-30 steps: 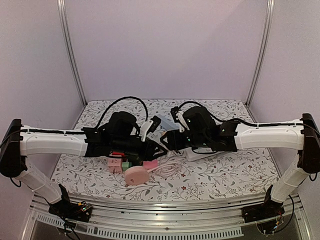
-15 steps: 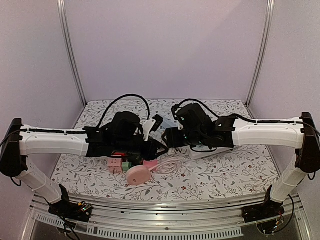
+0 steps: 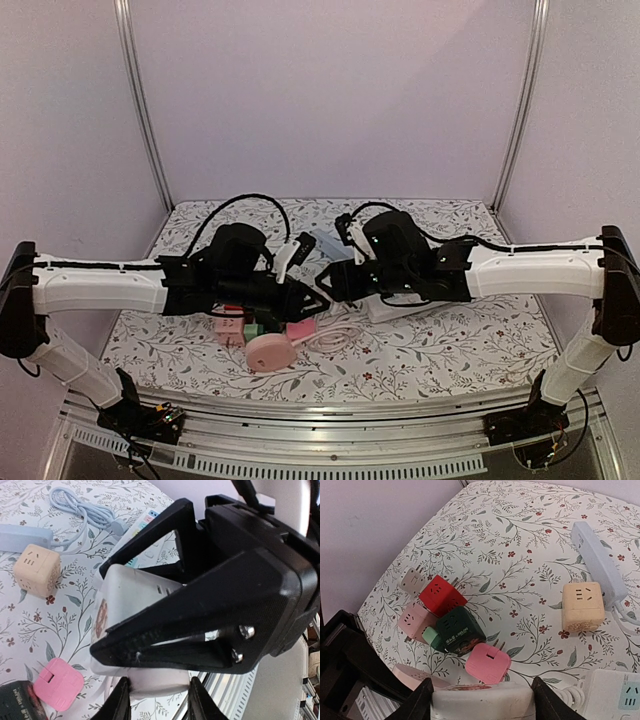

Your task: Pull the plug off the socket

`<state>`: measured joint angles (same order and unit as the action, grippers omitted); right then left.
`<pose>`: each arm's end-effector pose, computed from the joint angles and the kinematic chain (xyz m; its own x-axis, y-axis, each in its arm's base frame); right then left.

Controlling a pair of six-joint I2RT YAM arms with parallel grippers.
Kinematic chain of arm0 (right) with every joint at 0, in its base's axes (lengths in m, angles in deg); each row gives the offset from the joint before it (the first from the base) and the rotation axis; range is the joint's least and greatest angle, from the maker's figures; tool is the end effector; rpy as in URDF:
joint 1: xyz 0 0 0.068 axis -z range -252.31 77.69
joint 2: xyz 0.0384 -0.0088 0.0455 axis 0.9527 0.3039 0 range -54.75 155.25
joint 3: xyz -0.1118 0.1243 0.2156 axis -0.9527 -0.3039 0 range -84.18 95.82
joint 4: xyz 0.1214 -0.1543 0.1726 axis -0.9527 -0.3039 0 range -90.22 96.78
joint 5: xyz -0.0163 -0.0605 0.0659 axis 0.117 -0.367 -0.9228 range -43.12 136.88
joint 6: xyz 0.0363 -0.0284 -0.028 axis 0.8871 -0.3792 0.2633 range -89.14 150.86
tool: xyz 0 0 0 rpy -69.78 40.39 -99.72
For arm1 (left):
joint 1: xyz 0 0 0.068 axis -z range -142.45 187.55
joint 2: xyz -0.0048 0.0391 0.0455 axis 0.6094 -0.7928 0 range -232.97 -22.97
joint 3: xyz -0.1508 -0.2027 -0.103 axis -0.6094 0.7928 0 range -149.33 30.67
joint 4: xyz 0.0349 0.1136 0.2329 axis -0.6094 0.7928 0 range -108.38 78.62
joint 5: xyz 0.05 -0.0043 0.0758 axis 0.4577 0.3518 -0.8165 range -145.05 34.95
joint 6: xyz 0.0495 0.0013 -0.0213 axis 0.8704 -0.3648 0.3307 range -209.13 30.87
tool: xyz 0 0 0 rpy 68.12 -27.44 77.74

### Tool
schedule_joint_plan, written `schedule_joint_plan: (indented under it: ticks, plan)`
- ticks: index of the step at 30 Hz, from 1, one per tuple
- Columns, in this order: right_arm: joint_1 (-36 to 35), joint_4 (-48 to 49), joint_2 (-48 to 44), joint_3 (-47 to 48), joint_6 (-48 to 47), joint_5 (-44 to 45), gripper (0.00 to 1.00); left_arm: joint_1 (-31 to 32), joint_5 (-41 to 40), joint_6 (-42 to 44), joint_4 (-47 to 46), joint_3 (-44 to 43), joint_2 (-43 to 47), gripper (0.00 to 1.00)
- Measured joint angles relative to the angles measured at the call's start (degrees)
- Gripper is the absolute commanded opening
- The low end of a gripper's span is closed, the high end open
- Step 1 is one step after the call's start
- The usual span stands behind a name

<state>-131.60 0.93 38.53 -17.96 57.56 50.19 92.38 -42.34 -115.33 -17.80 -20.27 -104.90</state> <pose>0.1920 0.3193 0.2596 -0.6224 -0.1694 -0.7642 -0.6201 0.7025 0.3492 0.1760 -0.2632 0.2433 -0.6702 0.2036 -0.7137 0.6793 0.5556 -0.4794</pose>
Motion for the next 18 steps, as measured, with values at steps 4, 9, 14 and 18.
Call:
schedule_joint_plan:
  ticks: [4,9,14,18]
  plan:
    - [0.11,0.44,-0.28,-0.42,-0.79,-0.46,0.18,-0.24,1.01,-0.17,0.20,-0.09,0.15,0.00]
    - [-0.02,-0.09,-0.33,-0.24,0.81,2.21,0.18,1.01,-2.27,1.22,3.30,-2.54,-0.70,0.00]
    - [-0.76,-3.39,-0.31,1.25,3.10,6.49,0.18,3.15,-6.49,2.73,4.28,-4.00,-1.60,0.00]
    - [-0.83,-5.66,-0.24,2.34,4.13,7.98,0.19,3.76,-8.04,3.41,4.39,-4.48,-1.99,0.00]
